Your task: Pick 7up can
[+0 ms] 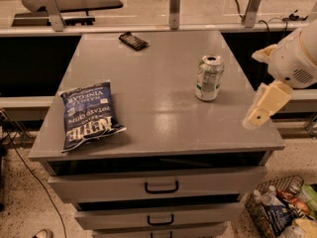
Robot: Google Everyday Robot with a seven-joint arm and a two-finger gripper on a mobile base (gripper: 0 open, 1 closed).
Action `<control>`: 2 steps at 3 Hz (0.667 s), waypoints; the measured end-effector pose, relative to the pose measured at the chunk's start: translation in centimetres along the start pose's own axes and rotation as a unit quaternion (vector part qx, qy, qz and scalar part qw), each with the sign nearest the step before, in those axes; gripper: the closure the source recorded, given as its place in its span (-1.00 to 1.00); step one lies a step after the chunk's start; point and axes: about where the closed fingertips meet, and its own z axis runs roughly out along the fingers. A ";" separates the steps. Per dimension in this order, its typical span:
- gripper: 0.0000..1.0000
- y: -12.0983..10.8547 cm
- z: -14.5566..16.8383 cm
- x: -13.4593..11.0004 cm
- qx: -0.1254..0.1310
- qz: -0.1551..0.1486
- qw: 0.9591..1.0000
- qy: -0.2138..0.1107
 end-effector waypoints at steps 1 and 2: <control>-1.00 -1.7 4.1 -1.5 -0.002 0.018 0.997 -0.080; -1.00 -3.2 7.5 -3.1 -0.010 0.040 0.987 -0.156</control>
Offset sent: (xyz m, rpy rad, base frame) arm 0.1049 0.0621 -0.0612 0.5355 -0.0931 0.0400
